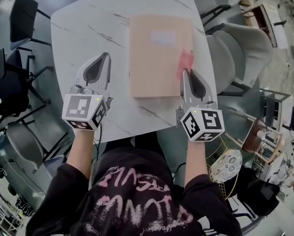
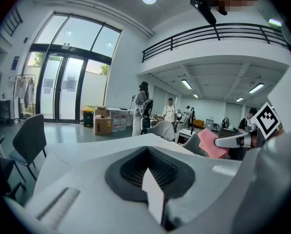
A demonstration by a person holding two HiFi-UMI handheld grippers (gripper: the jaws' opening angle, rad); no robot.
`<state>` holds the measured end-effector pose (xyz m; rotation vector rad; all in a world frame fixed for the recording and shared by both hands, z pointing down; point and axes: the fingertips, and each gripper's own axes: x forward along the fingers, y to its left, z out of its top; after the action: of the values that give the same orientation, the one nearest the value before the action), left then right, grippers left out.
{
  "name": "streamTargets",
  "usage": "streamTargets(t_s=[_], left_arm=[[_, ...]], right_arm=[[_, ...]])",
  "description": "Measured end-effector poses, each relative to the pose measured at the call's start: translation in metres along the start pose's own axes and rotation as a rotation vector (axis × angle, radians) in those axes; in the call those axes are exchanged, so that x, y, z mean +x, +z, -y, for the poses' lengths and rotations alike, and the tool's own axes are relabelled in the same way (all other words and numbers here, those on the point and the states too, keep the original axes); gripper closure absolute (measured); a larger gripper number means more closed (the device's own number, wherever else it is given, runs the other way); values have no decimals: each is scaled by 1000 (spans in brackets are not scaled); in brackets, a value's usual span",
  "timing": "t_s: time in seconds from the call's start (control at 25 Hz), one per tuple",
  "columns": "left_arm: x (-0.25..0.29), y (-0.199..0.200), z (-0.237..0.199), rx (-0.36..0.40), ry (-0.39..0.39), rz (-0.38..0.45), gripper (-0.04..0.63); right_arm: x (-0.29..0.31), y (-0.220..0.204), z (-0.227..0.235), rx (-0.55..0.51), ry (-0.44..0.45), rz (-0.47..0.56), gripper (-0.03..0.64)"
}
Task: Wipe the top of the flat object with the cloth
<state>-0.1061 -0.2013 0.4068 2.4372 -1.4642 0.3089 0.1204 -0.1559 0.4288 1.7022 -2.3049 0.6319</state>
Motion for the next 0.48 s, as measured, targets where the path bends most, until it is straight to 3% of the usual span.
streamTargets(t_s=[0.48], left_arm=[[-2,2,-2,-6,5,3,594]], right_arm=[[16,12,-9,-4,28,5,570]])
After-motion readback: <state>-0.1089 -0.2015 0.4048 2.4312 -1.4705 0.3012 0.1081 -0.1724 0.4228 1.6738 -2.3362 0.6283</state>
